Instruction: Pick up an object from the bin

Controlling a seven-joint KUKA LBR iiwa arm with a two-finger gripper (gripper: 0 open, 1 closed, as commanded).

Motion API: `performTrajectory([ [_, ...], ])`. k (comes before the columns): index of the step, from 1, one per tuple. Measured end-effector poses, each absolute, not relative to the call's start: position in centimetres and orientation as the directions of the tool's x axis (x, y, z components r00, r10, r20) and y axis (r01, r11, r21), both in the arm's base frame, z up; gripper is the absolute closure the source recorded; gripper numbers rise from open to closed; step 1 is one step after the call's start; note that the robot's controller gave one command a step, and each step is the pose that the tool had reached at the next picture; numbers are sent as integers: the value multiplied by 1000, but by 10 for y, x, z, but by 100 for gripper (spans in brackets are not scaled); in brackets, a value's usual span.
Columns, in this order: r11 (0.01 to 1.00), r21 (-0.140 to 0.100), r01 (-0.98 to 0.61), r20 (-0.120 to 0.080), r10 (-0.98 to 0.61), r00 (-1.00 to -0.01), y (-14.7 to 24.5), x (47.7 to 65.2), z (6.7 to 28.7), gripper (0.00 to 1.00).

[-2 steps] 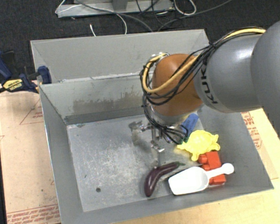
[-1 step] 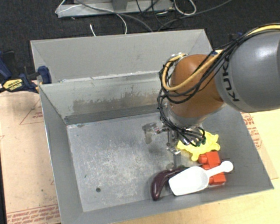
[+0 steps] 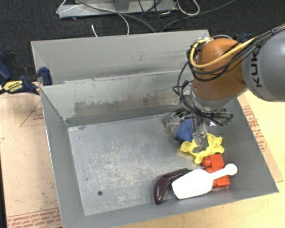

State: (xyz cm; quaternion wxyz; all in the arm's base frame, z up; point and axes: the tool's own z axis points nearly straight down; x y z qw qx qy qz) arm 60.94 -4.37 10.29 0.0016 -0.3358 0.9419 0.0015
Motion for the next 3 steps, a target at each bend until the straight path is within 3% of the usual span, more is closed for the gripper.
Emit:
performTrajectory([
  [1, 829, 1, -560, -12, -560, -829, -83, 628, 71, 0],
  [2, 774, 7, -633, -20, -633, -774, -122, 647, 72, 100],
  [3, 774, 7, -633, -20, -633, -774, -122, 647, 72, 100],
])
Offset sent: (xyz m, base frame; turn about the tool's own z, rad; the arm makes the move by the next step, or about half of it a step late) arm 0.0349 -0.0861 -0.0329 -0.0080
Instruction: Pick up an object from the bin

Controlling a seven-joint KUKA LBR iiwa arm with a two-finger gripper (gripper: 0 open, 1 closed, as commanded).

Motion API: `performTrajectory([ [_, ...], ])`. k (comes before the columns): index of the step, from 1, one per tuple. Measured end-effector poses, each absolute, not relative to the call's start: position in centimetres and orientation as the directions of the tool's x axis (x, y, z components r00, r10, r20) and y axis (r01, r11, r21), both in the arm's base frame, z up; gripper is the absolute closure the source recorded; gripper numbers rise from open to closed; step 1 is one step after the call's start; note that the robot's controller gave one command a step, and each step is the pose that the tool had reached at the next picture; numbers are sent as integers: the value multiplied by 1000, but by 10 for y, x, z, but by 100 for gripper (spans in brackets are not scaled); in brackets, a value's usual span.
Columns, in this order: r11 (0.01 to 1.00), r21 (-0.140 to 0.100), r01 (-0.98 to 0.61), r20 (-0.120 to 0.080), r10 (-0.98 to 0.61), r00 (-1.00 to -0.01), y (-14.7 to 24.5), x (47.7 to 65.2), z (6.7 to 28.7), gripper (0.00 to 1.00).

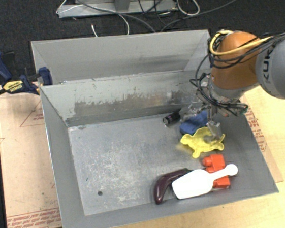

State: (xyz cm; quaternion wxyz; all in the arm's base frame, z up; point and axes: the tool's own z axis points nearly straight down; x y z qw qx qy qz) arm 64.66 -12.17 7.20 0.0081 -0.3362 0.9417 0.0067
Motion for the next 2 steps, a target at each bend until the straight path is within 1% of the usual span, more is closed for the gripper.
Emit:
performTrajectory([
  [1, 774, 12, -633, -24, -632, -774, -118, 647, 87, 100],
  [2, 775, 11, -632, -25, -632, -775, -118, 647, 96, 100],
])
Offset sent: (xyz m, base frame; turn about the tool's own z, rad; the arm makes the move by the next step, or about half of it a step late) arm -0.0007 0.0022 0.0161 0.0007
